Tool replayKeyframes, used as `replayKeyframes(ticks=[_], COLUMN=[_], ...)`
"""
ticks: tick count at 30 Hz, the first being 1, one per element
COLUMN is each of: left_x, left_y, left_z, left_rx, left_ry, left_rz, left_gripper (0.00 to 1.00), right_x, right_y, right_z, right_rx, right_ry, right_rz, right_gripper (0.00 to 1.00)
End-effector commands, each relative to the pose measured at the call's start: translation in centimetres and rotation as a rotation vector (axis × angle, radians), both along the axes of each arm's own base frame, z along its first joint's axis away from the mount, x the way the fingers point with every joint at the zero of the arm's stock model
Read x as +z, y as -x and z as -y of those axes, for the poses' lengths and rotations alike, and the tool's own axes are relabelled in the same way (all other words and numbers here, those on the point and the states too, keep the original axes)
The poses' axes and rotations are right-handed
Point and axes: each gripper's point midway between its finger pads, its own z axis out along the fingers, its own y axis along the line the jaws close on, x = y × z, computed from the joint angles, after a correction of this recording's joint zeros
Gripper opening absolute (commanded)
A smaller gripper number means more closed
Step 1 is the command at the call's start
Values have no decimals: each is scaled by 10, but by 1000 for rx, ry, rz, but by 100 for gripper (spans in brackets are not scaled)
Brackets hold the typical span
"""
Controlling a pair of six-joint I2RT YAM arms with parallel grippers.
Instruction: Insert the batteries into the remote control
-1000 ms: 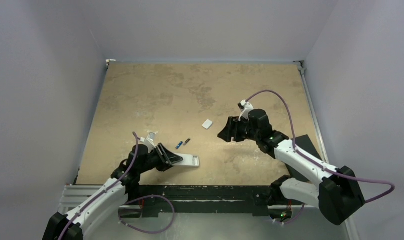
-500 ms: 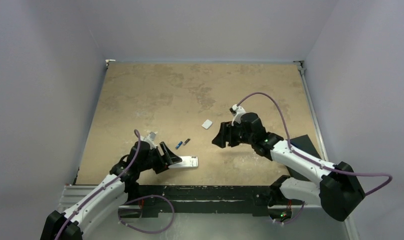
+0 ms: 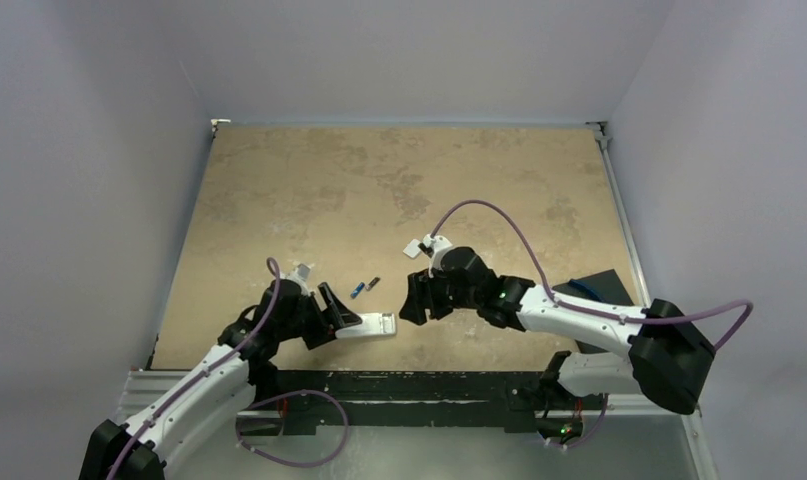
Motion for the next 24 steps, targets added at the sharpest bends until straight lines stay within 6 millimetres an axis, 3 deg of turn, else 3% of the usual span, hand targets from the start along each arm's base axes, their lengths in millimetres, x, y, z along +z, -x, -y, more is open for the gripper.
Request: replayKeyframes(ticks=[1, 12, 24], left_x=[-9, 8, 5], left_y=[9, -4, -16], left_z=[-15, -28, -8], left_rx=[40, 105, 34], left_ry=[-90, -171, -108], left_rz=[-79, -58, -11], left_gripper=[75, 69, 50], right_x=[18, 1, -31], right_y=[-1, 32, 52], right_z=[-20, -41, -53], right_rx=[-12, 27, 18], right_ry=[-53, -78, -75], right_rz=[23, -24, -88], right_gripper=[65, 59, 55])
